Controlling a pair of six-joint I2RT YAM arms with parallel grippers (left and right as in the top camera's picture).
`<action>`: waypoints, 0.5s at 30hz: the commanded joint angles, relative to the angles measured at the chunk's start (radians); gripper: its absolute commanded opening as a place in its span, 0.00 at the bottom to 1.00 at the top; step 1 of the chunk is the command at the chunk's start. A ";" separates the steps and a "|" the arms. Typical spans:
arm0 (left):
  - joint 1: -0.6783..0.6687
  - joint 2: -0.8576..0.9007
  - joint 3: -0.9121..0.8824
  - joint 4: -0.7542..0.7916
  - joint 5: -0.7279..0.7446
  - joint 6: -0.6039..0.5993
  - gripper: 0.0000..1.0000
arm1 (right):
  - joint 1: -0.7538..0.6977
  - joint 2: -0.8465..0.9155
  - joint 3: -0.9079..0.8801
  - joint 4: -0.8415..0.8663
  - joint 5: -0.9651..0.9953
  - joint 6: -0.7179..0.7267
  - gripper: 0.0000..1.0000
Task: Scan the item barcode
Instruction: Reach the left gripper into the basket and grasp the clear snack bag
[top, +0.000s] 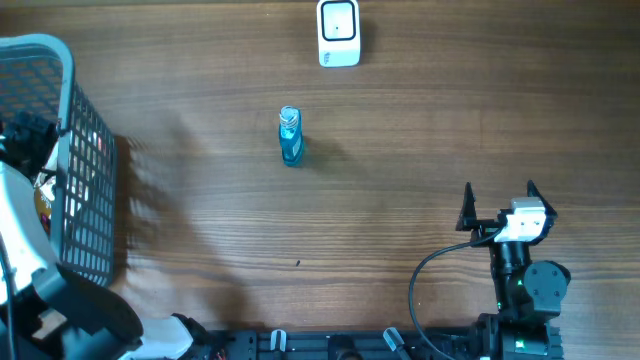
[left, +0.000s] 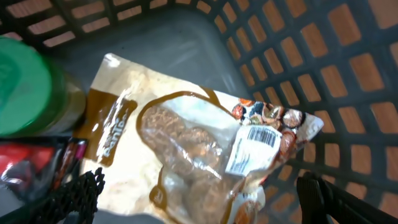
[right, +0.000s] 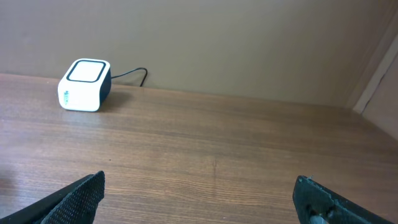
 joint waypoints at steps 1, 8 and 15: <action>0.005 0.089 0.005 0.000 0.037 0.011 1.00 | 0.003 0.001 -0.001 0.004 -0.016 0.018 1.00; -0.005 0.272 0.005 0.055 0.212 0.114 1.00 | 0.003 0.001 -0.001 0.004 -0.016 0.018 1.00; -0.005 0.361 0.004 -0.014 0.158 0.114 0.98 | 0.003 0.001 -0.001 0.004 -0.016 0.018 1.00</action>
